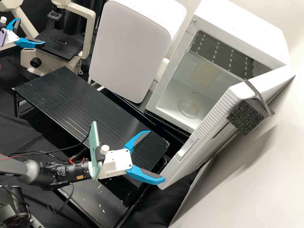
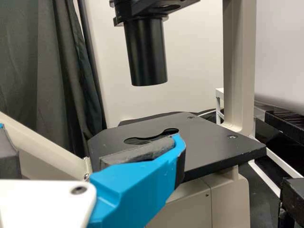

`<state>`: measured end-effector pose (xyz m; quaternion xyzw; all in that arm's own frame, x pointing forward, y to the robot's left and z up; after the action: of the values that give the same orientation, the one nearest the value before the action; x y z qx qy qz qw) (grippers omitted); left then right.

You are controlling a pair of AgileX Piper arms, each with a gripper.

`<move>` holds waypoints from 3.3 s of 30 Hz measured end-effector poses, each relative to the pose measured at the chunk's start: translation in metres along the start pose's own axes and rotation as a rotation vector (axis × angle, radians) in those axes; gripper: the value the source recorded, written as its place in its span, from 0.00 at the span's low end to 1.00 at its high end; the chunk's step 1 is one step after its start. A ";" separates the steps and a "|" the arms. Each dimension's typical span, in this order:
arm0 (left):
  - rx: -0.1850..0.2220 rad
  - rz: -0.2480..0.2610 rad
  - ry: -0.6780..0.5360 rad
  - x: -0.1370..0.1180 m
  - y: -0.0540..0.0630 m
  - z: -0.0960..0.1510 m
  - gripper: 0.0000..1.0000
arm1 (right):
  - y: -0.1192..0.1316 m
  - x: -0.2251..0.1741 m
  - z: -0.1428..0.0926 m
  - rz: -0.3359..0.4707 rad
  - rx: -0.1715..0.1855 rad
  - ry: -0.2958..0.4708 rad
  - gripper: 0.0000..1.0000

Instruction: Close the incubator door

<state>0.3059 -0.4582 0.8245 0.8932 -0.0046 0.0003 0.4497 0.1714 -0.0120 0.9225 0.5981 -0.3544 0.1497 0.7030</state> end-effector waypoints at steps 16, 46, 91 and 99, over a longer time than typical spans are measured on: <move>0.000 0.000 0.000 0.000 0.000 0.000 1.00 | -0.022 0.038 0.016 -0.014 -0.035 -0.118 1.00; 0.000 0.000 0.000 0.000 0.000 0.000 1.00 | -0.007 0.008 -0.017 -0.191 0.420 0.174 1.00; 0.000 0.000 0.000 0.000 0.000 0.000 1.00 | -0.081 0.009 -0.078 -0.435 0.228 0.425 1.00; 0.000 0.000 0.000 0.000 0.000 0.000 1.00 | -0.105 0.025 -0.095 -0.455 0.255 0.444 1.00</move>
<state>0.3059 -0.4582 0.8245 0.8932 -0.0046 0.0003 0.4497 0.2861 0.0477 0.8586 0.6978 -0.0285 0.1585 0.6980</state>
